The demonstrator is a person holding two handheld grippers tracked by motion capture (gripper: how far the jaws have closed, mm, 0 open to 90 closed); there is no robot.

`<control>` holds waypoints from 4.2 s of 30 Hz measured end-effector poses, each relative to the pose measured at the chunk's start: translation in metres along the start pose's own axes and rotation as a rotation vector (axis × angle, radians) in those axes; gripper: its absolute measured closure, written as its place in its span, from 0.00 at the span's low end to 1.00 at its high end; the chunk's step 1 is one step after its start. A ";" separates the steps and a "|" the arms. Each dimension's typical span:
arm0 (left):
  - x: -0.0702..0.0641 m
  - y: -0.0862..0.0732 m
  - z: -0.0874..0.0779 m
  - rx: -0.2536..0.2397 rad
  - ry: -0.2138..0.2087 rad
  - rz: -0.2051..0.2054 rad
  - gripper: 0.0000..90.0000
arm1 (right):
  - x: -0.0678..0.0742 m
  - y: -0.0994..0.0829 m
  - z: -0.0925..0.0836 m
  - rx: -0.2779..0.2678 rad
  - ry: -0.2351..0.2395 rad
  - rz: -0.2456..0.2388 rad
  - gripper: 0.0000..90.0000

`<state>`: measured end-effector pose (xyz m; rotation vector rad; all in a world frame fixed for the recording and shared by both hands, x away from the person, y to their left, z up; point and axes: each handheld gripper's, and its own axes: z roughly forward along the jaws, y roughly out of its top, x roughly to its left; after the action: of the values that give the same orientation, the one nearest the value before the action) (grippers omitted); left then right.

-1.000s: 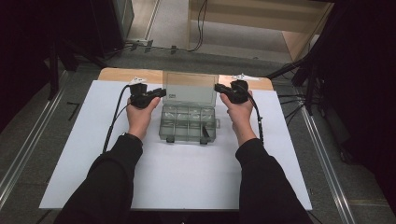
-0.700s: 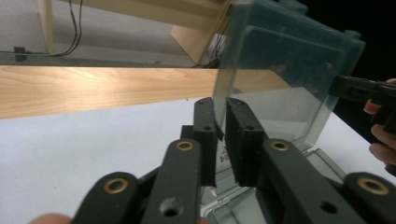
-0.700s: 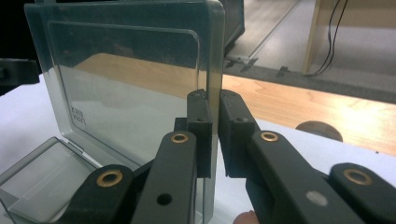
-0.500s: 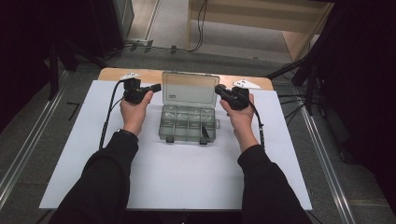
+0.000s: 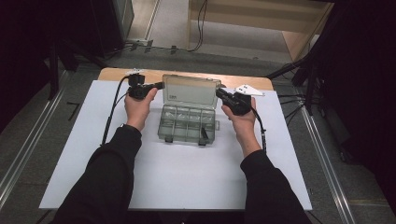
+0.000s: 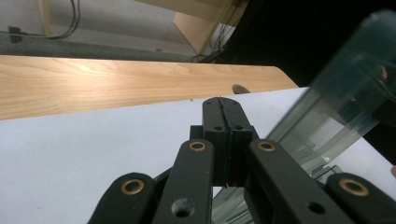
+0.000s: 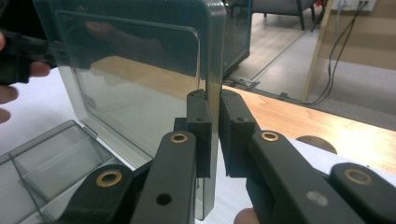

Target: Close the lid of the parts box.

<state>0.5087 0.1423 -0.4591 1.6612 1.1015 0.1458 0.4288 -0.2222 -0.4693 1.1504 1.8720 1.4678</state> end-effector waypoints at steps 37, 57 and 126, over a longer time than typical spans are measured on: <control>-0.008 -0.005 -0.011 -0.007 -0.075 0.052 0.99 | -0.005 0.015 -0.030 -0.036 0.018 0.134 0.79; -0.012 -0.011 -0.020 -0.025 -0.103 0.064 0.99 | 0.002 0.019 -0.015 0.025 -0.021 0.213 0.97; -0.069 -0.111 -0.093 -0.044 -0.154 0.213 0.99 | 0.070 -0.041 -0.075 -0.009 0.042 0.072 0.97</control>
<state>0.3506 0.1567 -0.4823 1.7177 0.8003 0.1748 0.3202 -0.2058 -0.4782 1.2025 1.8679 1.5497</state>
